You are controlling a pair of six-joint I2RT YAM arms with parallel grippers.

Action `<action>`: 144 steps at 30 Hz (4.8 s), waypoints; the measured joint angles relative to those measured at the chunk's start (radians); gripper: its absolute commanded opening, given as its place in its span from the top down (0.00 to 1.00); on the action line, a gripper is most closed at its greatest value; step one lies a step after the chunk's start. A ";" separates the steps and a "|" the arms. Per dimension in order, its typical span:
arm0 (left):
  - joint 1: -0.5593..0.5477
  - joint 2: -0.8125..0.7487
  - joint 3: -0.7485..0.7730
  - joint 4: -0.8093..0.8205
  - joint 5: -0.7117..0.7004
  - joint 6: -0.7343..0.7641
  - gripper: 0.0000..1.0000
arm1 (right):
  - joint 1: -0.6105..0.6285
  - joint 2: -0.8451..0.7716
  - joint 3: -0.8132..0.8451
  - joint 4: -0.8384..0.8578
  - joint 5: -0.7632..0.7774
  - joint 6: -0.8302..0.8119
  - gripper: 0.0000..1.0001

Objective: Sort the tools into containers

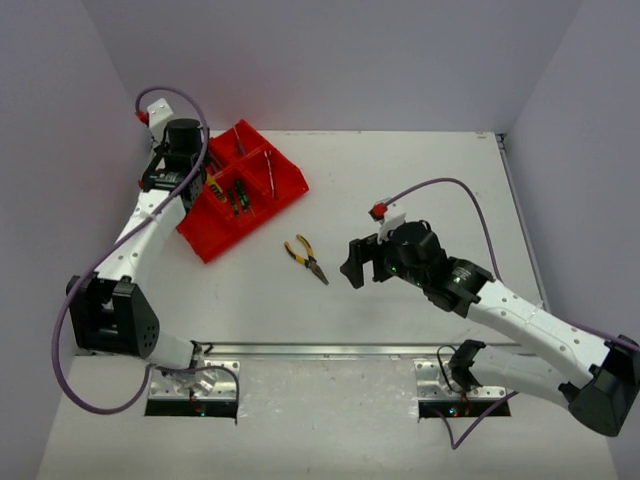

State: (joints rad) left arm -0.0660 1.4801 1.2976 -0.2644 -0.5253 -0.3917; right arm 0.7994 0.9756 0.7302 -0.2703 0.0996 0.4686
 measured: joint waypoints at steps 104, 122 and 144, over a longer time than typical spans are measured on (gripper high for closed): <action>0.023 -0.802 -0.935 0.269 1.006 -0.284 0.00 | -0.031 0.948 0.671 -0.154 -0.007 -0.048 1.00; -0.256 -0.467 -0.945 0.795 1.046 -0.429 0.39 | -0.031 0.678 0.491 0.016 -0.241 0.067 1.00; -0.314 -0.393 -0.528 0.221 0.582 -0.152 1.00 | -0.090 0.499 0.382 0.032 -0.156 0.090 0.01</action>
State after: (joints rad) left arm -0.3797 1.0875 0.7699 -0.0432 0.0567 -0.5440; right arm 0.7097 1.4743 1.1120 -0.2386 -0.0566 0.5583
